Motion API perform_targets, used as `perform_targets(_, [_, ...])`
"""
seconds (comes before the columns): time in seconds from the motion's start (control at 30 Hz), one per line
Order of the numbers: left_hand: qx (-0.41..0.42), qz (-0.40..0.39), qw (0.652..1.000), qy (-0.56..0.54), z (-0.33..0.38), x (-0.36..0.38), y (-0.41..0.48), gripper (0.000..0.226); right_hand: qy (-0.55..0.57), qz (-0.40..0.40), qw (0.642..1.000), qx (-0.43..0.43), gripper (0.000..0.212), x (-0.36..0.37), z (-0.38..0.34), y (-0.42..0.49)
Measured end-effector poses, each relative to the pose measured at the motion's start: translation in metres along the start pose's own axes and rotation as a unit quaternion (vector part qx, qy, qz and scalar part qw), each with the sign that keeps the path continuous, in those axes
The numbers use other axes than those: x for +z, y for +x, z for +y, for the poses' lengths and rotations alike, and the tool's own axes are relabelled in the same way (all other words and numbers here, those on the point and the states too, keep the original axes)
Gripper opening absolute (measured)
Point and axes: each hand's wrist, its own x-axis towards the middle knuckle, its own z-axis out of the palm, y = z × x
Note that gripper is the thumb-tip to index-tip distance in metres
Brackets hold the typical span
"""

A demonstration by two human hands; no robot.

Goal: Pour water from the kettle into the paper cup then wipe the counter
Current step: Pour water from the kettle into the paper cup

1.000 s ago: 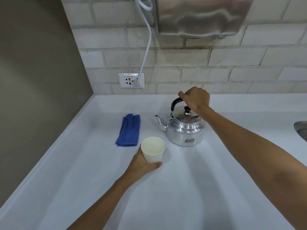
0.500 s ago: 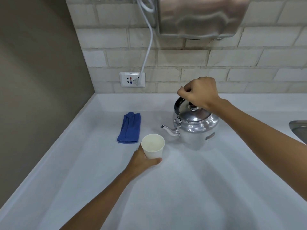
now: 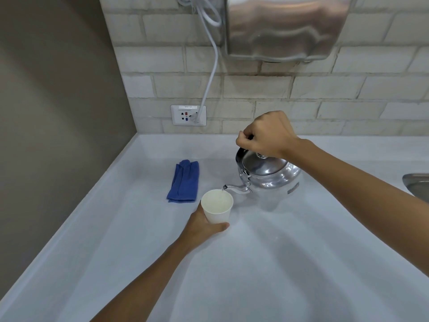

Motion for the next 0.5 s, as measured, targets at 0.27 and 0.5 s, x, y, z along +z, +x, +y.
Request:
perform_targets(0.27, [0.006, -0.001, 1.000, -0.004, -0.0028, -0.0006, 0.0022, 0.076, -0.009, -0.010, 1.000, -0.018, 0.034, -0.0050, -0.0018, 0.0012])
perform_targets(0.5, [0.013, -0.005, 1.000, -0.004, -0.0020, 0.0004, 0.0010, 0.083, -0.021, -0.015, 0.999, -0.039, 0.034, -0.0055, -0.0060, 0.0040])
